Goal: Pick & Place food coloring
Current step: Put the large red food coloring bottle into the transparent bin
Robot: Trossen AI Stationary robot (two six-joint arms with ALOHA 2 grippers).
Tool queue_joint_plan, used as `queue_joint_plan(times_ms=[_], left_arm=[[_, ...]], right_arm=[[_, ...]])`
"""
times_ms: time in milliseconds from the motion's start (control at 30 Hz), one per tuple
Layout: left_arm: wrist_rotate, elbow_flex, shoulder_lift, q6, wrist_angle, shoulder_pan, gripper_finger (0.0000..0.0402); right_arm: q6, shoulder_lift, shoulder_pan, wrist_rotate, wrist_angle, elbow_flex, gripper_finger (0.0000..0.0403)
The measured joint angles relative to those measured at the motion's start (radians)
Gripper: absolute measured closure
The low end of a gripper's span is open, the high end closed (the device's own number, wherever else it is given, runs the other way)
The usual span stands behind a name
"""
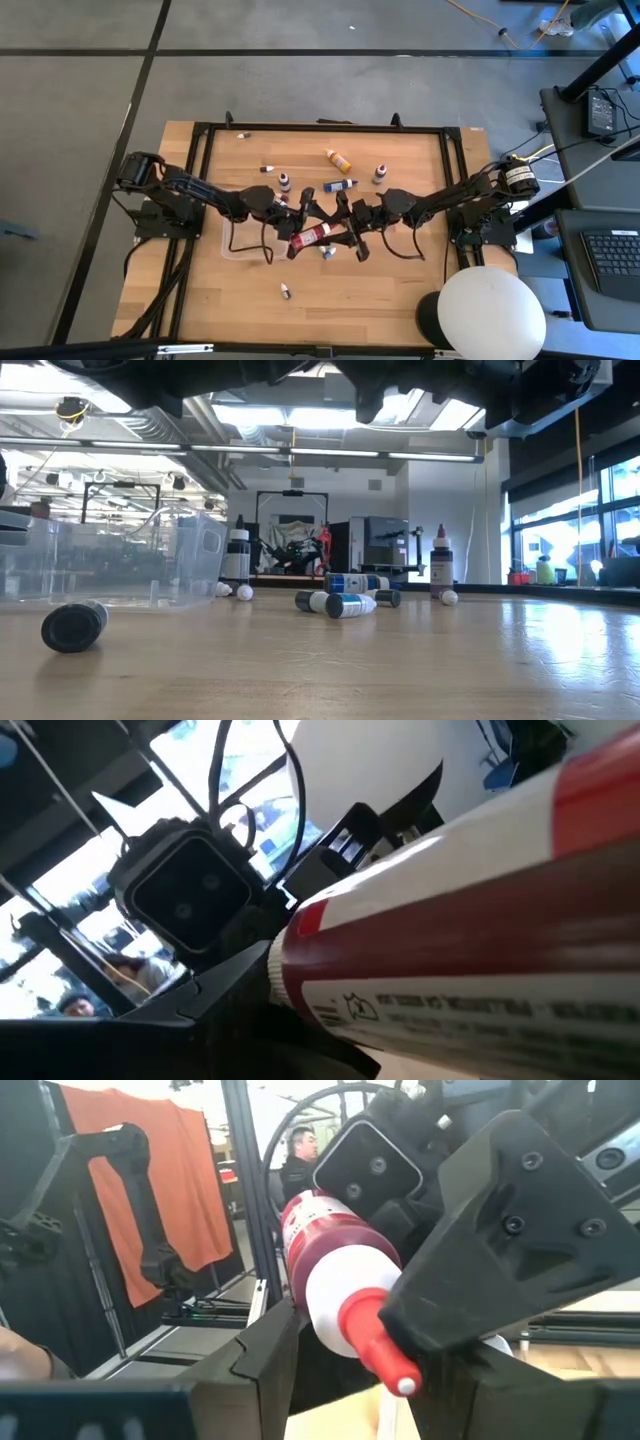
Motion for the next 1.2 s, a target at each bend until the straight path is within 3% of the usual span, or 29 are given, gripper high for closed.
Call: queue_joint_plan(times_ms=[567, 1200], left_arm=[[-0.016, -0.002, -0.005, -0.069, -0.063, 0.0, 0.0125], [-0.015, -0.002, -0.003, -0.109, -0.084, -0.007, 0.0125]], right_arm=[[0.0, 0.0, 0.001, 0.023, -0.057, 0.0, 0.0243], [-0.051, 0.0, 0.001, -0.027, -0.101, 0.0, 0.0243]])
